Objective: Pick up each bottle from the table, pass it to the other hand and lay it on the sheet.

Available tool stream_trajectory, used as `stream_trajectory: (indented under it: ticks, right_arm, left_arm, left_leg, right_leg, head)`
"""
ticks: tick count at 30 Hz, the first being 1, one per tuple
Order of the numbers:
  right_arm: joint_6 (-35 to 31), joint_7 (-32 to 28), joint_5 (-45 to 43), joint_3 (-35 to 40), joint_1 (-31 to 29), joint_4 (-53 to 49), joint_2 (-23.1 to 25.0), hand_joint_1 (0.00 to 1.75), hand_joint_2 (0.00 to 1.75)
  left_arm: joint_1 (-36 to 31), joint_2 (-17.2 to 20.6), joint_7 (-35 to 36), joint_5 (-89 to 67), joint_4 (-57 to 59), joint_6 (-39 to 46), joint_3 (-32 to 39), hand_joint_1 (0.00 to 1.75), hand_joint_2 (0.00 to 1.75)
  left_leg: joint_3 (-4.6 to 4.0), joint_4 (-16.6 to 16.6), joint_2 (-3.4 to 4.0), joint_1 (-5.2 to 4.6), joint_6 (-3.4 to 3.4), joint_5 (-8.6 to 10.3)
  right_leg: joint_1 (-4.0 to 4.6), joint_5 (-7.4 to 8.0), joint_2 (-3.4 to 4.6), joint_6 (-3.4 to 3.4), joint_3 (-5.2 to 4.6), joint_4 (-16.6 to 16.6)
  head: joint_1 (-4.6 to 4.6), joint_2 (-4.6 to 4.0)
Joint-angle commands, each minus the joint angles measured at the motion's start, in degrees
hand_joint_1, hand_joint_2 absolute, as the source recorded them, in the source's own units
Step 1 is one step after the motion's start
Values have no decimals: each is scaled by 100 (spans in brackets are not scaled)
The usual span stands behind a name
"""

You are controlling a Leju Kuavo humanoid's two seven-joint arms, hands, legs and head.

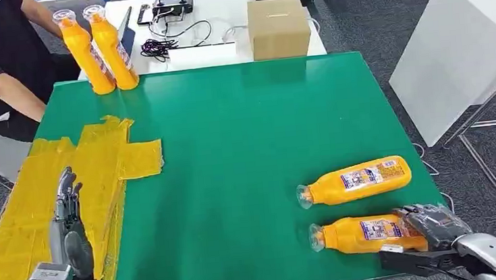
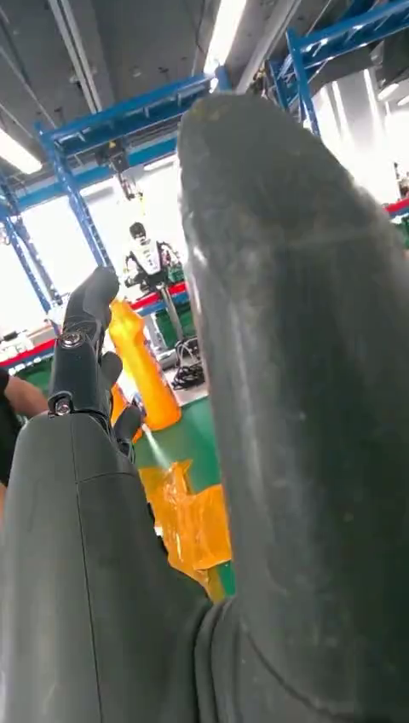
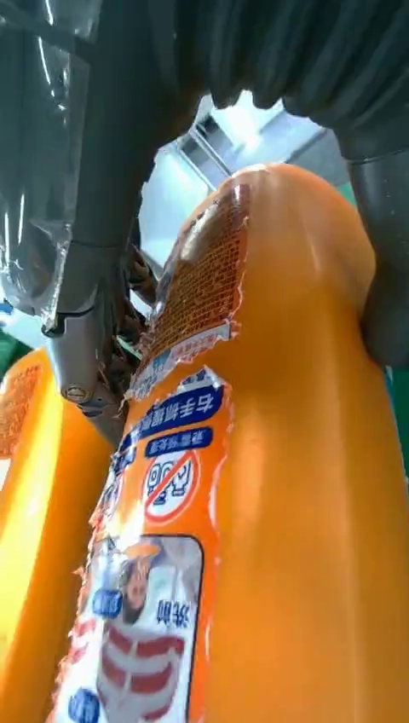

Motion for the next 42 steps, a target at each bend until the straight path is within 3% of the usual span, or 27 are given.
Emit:
stream_trajectory:
  ticks: [1,2,5,12,13,26,34,42]
  right_arm:
    - [-1574,-1115,-633,-957,236,-477,2281,175,175]
    - [-1614,-1547,-1134,-1148,245,-855,2700,175,175]
    - [-1363,-1965,-2074,-1289,161,-1369,3179,175,175]
    - [-1455,-2193,-2309,-1290,102,-1498,3581,175,175]
    - [-1446,-2239,-2386,-1300,94,-1458,3628,175,175]
    - [-1467,-2285,-2455,-1178,-65,-1273,3803,175,175]
    - [-1615,-2033,-2675,-410,-1238,-181,4239,175,175]
    - [-1846,-1590,-2276,703,-2305,944,4742,175,175]
  left_arm:
    - [302,-231,68,552,-118,-692,136,0,0]
    - [388,-315,15,758,-181,-898,157,0,0]
    - [508,-446,-81,998,-234,-1120,114,0,0]
    - [511,-515,-35,1477,-277,-1350,-100,0,0]
    - [514,-508,34,1567,-268,-1416,-148,0,175]
    - [541,-533,97,1966,-328,-1664,-461,0,175]
    - [158,-386,-4,2031,-165,-1660,-1659,0,175]
    - [-252,-436,139,2261,71,-1884,-1936,0,175]
  left_leg:
    - [20,-18,25,15,-10,-1]
    - [11,-14,25,11,-10,-1]
    - [18,-15,36,13,-18,-8]
    - [0,-7,10,11,-8,-2]
    - [21,-10,16,13,-12,-10]
    - [4,-7,8,4,-9,-3]
    - [4,-11,24,7,-8,2]
    - [19,-16,40,7,-8,5]
  right_leg:
    - [15,10,22,-5,20,-27]
    - [12,7,18,-5,11,-18]
    - [14,0,28,-11,10,-12]
    - [11,-5,8,-6,0,-2]
    - [12,-11,12,-5,21,-8]
    - [3,-7,7,-7,5,-3]
    - [6,4,22,-5,2,-8]
    - [5,5,37,-8,12,-8]
  head:
    - [2,0]
    - [7,0]
    - [2,0]
    - [0,0]
    - [4,0]
    - [2,0]
    - [2,0]
    - [7,0]
